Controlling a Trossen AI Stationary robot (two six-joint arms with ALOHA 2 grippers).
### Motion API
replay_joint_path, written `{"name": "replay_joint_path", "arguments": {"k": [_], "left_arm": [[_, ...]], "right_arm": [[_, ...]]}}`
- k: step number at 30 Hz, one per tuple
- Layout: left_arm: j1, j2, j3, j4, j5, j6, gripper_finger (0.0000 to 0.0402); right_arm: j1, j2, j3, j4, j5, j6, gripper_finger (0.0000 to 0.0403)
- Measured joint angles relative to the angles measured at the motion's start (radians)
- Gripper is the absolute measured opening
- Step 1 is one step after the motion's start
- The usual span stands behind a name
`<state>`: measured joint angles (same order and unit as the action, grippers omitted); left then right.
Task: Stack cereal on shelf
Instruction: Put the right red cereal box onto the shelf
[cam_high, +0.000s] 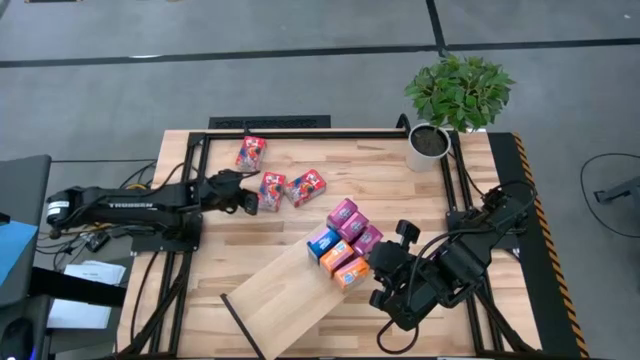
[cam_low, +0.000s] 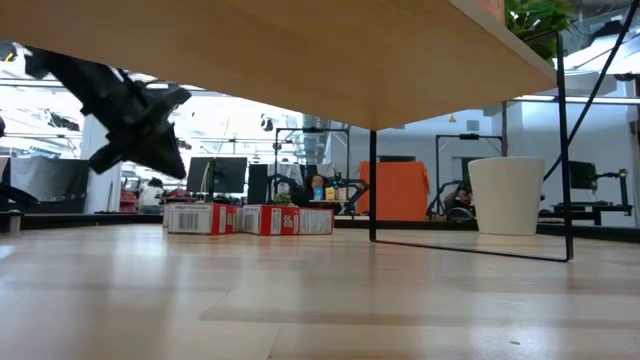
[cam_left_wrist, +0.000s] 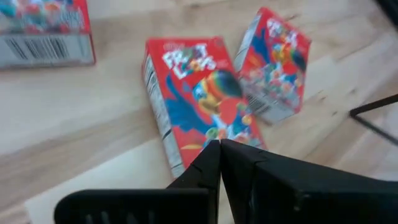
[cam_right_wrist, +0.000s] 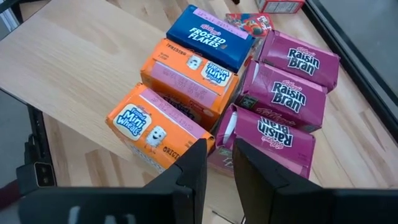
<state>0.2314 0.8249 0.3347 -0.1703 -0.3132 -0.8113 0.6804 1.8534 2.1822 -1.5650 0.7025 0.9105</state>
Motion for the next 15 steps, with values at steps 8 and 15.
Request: {"name": "replay_joint_path", "arguments": {"k": [8, 15], "left_arm": [[0.032, 0.066, -0.125, 0.231, 0.098, 0.007, 0.0], [0.044, 0.111, -0.162, 0.232, 0.098, -0.068, 0.0]], "right_arm": [[0.0, 0.0, 0.0, -0.006, 0.002, -0.002, 0.0102], [0.0, 0.0, 0.0, -0.002, 0.002, 0.005, 0.0102]]}}
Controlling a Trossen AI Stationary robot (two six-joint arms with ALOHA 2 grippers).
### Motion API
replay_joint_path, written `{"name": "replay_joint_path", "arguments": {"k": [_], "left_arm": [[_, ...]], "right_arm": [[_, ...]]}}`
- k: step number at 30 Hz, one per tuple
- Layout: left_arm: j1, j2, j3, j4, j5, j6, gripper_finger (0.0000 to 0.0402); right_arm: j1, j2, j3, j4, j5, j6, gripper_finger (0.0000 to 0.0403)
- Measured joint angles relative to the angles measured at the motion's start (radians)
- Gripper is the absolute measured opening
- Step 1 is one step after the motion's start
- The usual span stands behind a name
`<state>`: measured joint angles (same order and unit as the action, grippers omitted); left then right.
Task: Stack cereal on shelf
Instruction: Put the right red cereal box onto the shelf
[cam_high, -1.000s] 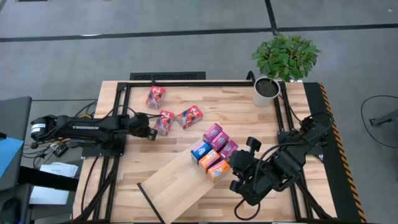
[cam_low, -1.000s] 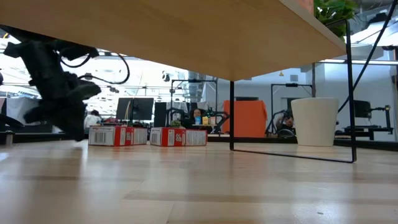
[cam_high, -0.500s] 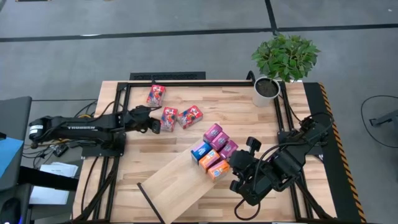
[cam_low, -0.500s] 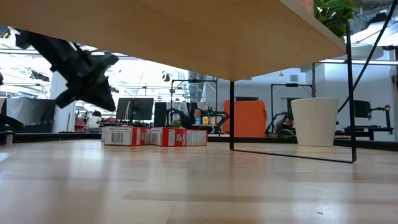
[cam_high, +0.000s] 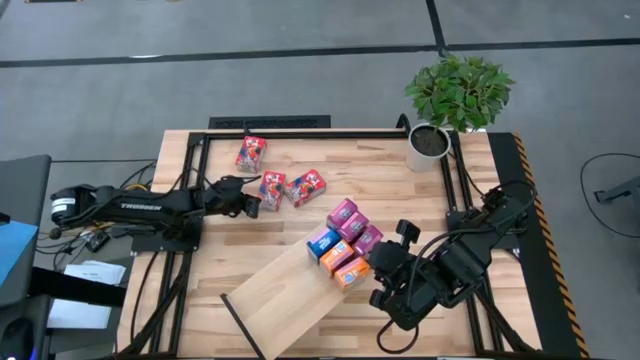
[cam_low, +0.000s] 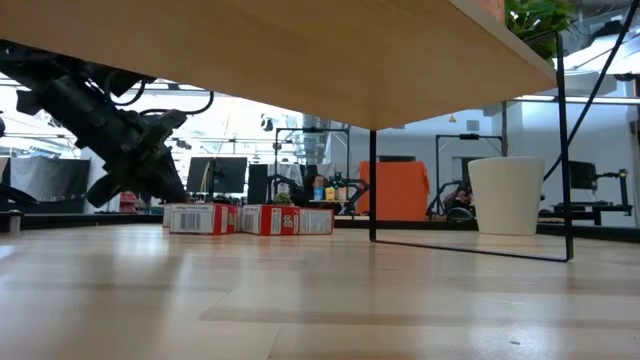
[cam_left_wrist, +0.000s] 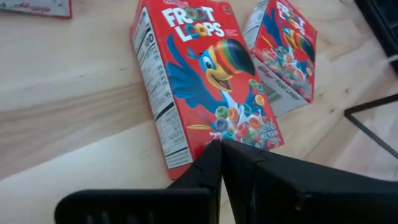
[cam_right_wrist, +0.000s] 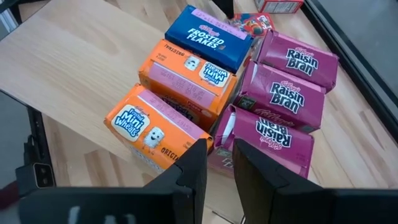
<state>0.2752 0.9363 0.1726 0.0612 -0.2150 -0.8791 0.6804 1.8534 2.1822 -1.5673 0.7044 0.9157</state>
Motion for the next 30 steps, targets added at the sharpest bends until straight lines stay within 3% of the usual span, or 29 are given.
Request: {"name": "replay_joint_path", "arguments": {"k": [15, 30], "left_arm": [[0.0, -0.013, -0.009, -0.106, -0.043, -0.102, 0.0], [0.0, -0.013, -0.008, -0.13, -0.065, -0.103, 0.0]], "right_arm": [[0.0, 0.0, 0.0, 0.005, -0.001, 0.026, 0.0102], [-0.003, 0.0, 0.0, 0.005, 0.002, 0.021, 0.0102]]}}
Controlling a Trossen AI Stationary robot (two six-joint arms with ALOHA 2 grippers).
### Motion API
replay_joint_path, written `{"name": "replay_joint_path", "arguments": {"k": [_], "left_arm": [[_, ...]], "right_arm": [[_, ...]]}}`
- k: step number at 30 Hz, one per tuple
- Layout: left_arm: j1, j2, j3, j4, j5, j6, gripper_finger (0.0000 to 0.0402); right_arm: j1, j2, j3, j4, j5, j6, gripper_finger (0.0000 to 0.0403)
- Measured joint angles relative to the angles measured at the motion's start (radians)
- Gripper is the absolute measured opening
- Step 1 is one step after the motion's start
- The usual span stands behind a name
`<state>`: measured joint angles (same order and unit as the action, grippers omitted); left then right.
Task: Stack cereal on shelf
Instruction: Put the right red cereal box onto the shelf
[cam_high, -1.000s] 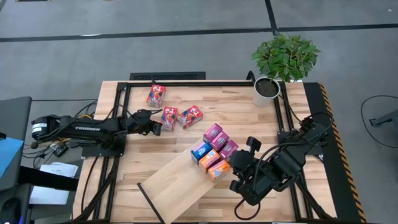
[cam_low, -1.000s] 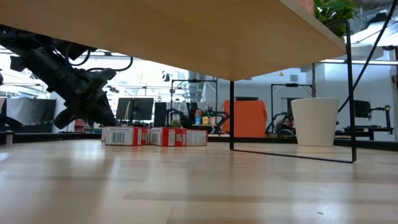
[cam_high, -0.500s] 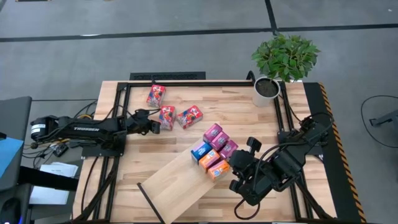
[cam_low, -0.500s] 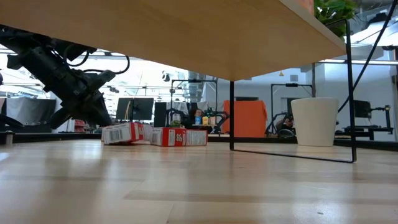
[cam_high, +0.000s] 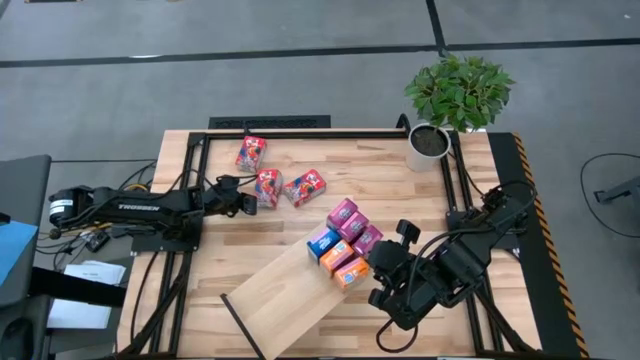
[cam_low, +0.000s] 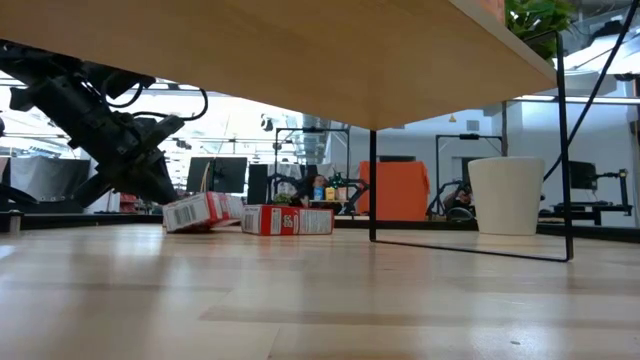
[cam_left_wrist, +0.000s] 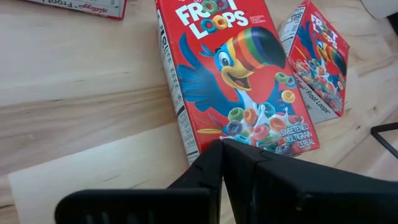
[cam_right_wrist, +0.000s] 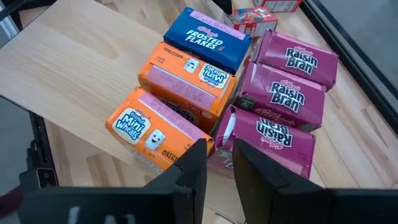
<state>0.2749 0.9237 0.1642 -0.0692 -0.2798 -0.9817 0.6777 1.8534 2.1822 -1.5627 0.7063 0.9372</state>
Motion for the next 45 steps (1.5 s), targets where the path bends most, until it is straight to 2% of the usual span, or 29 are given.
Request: {"name": "replay_joint_path", "arguments": {"k": [9, 12, 15, 24, 28, 30, 33, 36, 39, 41, 45], "left_arm": [[0.0, 0.0, 0.001, -0.028, -0.024, -0.007, 0.0], [-0.001, 0.006, -0.01, -0.137, -0.02, -0.009, 0.0], [0.0, 0.008, -0.008, -0.165, -0.013, -0.031, 0.0], [0.002, 0.009, 0.011, -0.13, 0.023, 0.024, 0.0], [0.002, 0.008, 0.044, -0.138, 0.041, 0.053, 0.0], [0.002, 0.009, 0.056, -0.142, 0.077, 0.055, 0.0], [0.001, 0.009, 0.087, -0.13, 0.214, 0.109, 0.0], [0.0, 0.007, 0.129, -0.143, 0.367, 0.172, 0.0], [0.0, 0.007, 0.181, -0.163, 0.473, 0.22, 0.0], [0.0, 0.002, 0.226, -0.163, 0.503, 0.27, 0.0], [0.0, -0.007, 0.371, -0.161, 0.48, 0.411, 0.0012]], "right_arm": [[0.0, 0.0, 0.0, 0.0, 0.002, -0.003, 0.0102], [0.0, 0.0, 0.0, 0.0, 0.002, -0.003, 0.0102], [-0.004, 0.0, 0.0, 0.001, 0.002, -0.003, 0.0102], [-0.013, 0.0, 0.0, 0.007, 0.008, -0.004, 0.0102], [-0.027, 0.0, 0.0, 0.017, 0.047, -0.006, 0.0103], [-0.045, 0.0, 0.0, 0.059, 0.076, -0.033, 0.0105], [-0.085, 0.0, 0.022, 0.15, 0.083, -0.171, 0.0117], [-0.123, -0.001, 0.052, 0.206, 0.06, -0.303, 0.0137], [-0.156, 0.0, 0.068, 0.221, 0.026, -0.381, 0.016], [-0.177, 0.0, 0.077, 0.218, 0.026, -0.436, 0.0176], [-0.235, 0.0, 0.089, 0.212, 0.025, -0.53, 0.0201]]}}
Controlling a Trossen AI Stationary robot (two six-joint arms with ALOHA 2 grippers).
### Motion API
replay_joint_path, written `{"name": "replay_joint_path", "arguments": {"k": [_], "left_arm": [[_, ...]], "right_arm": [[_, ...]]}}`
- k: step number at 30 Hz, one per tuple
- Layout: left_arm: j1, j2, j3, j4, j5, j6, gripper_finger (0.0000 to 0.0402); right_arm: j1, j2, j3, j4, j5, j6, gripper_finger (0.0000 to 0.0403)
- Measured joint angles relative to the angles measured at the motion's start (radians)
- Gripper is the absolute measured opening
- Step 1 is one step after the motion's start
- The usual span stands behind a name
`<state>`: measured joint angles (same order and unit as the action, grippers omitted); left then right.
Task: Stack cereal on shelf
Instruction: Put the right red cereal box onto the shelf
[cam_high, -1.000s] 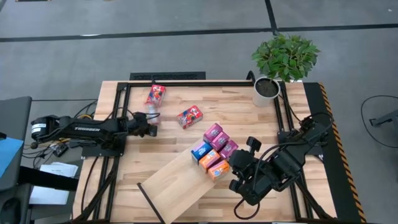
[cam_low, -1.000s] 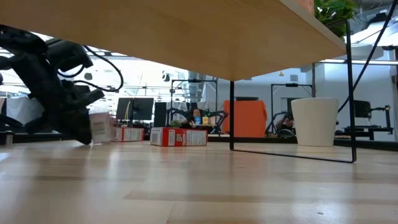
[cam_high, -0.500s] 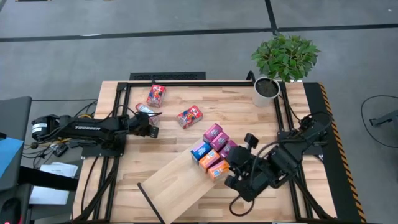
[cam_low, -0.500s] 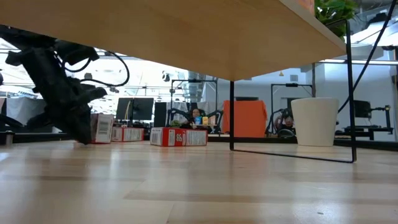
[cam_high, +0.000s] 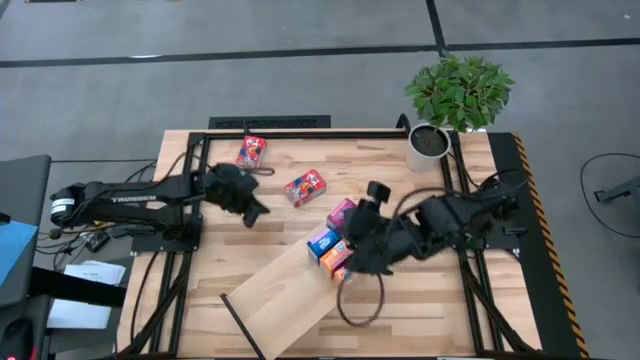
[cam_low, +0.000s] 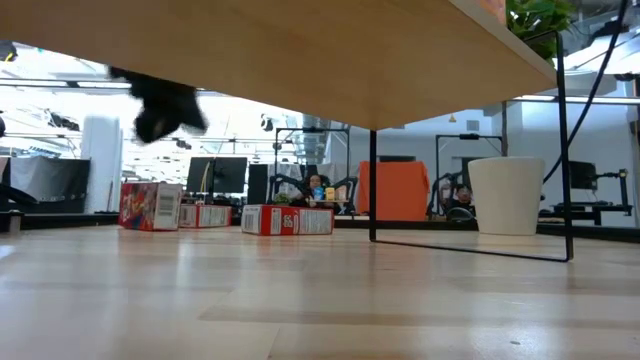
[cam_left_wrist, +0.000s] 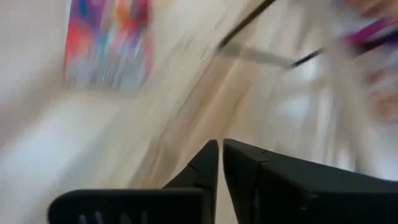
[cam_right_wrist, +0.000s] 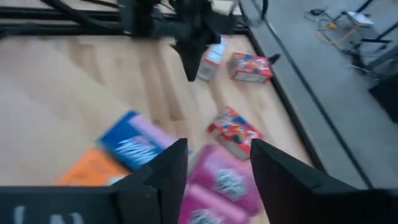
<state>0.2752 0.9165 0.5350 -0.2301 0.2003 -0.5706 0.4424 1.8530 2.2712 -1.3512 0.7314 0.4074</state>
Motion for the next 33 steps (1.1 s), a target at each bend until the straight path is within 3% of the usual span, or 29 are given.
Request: {"name": "replay_joint_path", "arguments": {"k": [2, 6, 8, 10, 13, 15, 22, 25, 29, 33], "left_arm": [[0.0, 0.0, 0.086, -0.01, -0.045, 0.062, 0.003], [0.004, 0.003, 0.224, -0.052, -0.3, 0.141, 0.007], [0.035, 0.004, 0.276, -0.046, -0.333, 0.192, 0.0085], [0.081, 0.019, 0.314, -0.029, -0.246, 0.207, 0.0094], [0.15, 0.069, 0.323, -0.033, -0.064, 0.187, 0.0098], [0.175, 0.123, 0.321, -0.032, -0.005, 0.184, 0.0098], [0.196, 0.348, 0.321, 0.049, 0.048, 0.233, 0.0121], [0.187, 0.435, 0.322, 0.102, 0.077, 0.205, 0.0151], [0.178, 0.524, 0.322, 0.169, 0.102, 0.1, 0.0183], [0.163, 0.567, 0.322, 0.153, 0.043, 0.034, 0.0174]], "right_arm": [[-0.038, 0.0, 0.007, -0.011, 0.003, -0.022, 0.0211], [-0.136, 0.0, 0.029, -0.041, 0.047, -0.103, 0.0213], [-0.208, -0.011, 0.039, -0.051, 0.051, -0.19, 0.0203], [-0.303, -0.039, 0.041, -0.049, -0.042, -0.249, 0.0191], [-0.491, -0.092, 0.044, -0.076, -0.292, -0.292, 0.0179], [-0.609, -0.109, 0.043, -0.104, -0.422, -0.332, 0.0177], [-0.873, -0.12, -0.084, -0.016, -0.75, -0.674, 0.0184], [-0.965, -0.121, -0.175, 0.048, -0.935, -0.738, 0.0184], [-1.034, -0.12, -0.335, 0.126, -1.044, -0.838, 0.0165], [-1.107, -0.12, -0.52, 0.251, -1.197, -0.872, 0.0135]]}}
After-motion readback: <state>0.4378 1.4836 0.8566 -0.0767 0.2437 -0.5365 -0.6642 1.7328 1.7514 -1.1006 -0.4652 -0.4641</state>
